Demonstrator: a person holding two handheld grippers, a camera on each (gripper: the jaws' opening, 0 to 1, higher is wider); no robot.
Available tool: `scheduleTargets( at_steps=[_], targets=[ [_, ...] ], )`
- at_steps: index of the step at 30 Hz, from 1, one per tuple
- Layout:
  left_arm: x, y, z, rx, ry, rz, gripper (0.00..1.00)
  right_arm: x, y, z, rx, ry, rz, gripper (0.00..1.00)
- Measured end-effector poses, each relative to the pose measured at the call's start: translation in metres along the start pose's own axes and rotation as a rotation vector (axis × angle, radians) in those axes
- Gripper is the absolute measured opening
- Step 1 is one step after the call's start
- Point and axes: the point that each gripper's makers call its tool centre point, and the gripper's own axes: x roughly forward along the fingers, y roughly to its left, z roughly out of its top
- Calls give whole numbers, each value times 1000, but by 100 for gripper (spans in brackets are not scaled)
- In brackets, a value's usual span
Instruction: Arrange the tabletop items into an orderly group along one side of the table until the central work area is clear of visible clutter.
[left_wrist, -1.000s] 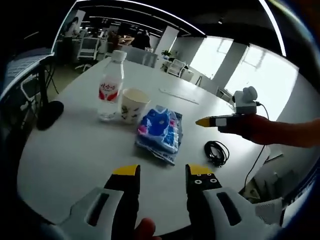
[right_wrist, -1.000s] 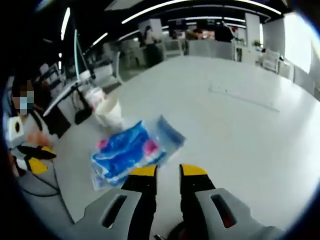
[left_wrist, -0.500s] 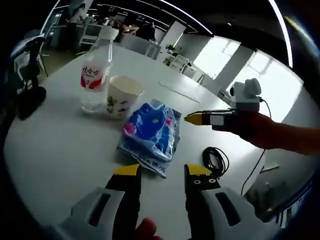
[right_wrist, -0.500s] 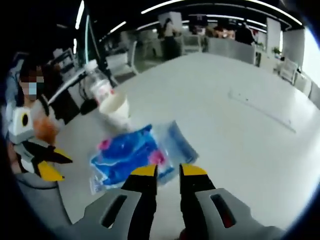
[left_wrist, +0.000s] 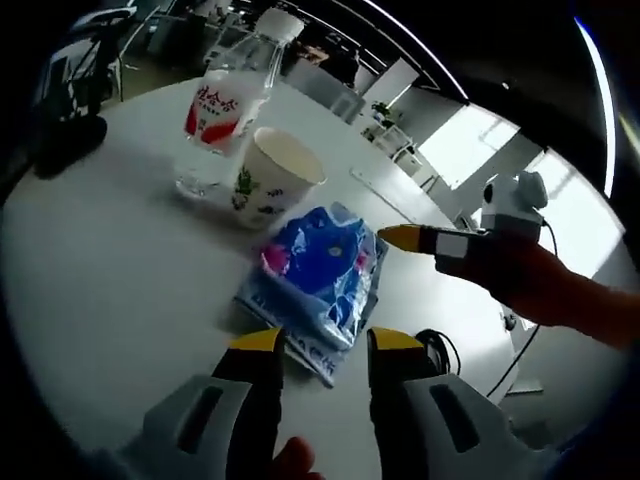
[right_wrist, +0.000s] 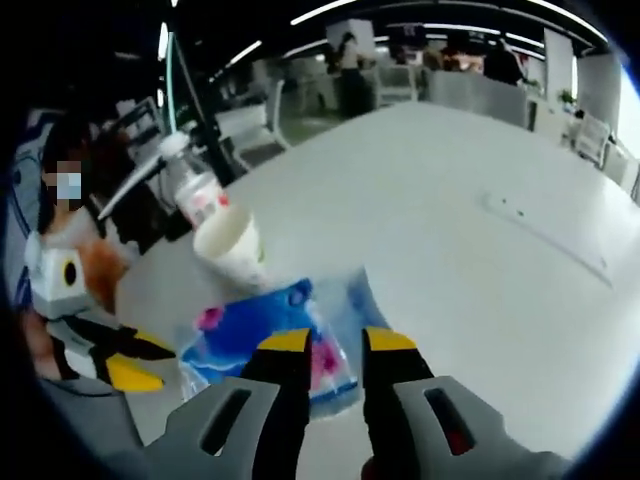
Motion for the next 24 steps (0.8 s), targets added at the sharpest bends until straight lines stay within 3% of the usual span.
scheduleTargets(
  at_steps=[3, 10, 17, 19, 24],
  targets=[
    [5, 2, 1, -30, -5, 5, 29, 8, 4, 5, 30, 3, 21, 18],
    [17, -1, 5, -17, -2, 19, 24, 24, 12, 2, 4, 47, 43, 18],
    [24, 2, 6, -12, -1, 55, 10, 27, 18, -7, -50, 85, 45, 10],
    [24, 2, 6, -1, 0, 61, 6, 26, 20, -9, -56, 86, 56, 1],
    [23, 8, 4, -19, 2, 61, 0, 21, 19, -11, -42, 73, 55, 0]
  ],
)
